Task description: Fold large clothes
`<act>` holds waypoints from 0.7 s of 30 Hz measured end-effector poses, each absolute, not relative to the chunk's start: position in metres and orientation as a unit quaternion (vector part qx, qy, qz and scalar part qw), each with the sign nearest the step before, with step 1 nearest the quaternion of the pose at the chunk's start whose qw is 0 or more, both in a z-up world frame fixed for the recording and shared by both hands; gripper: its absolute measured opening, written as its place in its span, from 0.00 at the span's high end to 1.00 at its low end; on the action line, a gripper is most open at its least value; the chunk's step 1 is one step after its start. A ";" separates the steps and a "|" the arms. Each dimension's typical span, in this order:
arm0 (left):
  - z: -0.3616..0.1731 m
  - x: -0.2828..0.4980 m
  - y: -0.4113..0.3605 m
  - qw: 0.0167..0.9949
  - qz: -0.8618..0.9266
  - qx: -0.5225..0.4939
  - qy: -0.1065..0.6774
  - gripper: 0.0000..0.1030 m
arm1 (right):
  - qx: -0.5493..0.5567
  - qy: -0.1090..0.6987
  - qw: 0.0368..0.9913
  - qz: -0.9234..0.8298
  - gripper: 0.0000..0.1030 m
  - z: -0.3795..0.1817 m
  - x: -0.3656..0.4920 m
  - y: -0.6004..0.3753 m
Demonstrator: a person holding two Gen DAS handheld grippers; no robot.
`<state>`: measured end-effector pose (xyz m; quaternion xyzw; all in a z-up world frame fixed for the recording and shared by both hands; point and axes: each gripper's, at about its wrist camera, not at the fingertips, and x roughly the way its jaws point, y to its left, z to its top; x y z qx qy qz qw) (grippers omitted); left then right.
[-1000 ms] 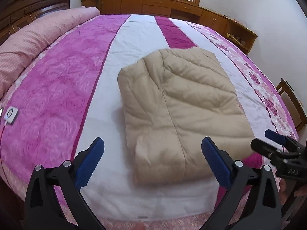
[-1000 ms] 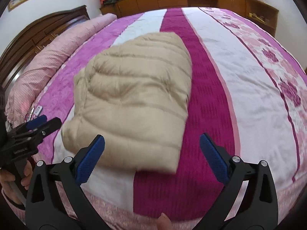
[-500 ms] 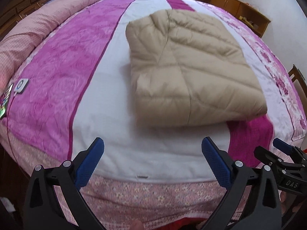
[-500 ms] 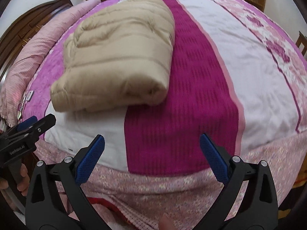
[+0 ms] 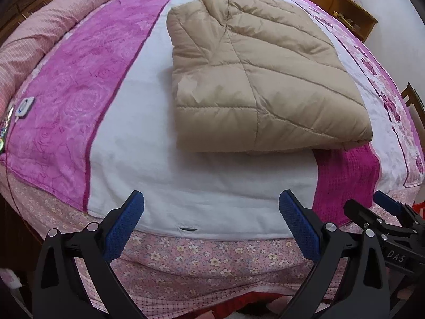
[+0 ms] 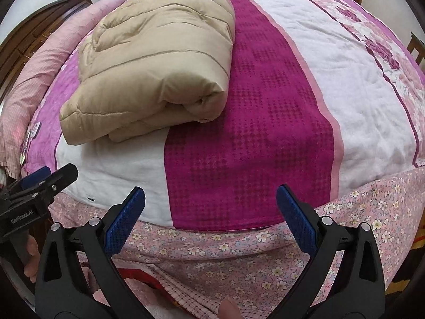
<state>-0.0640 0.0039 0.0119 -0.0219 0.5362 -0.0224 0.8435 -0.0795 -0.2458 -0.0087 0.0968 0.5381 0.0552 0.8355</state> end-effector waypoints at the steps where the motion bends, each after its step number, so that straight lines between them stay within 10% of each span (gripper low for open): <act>1: 0.011 -0.064 0.003 0.842 -0.024 -0.022 0.539 0.06 | 0.098 0.539 0.835 0.055 0.05 -0.009 -0.080 -0.246; 21: 0.006 -0.064 -0.001 0.835 -0.032 -0.017 0.550 0.06 | 0.099 0.545 0.831 0.055 0.05 -0.011 -0.078 -0.246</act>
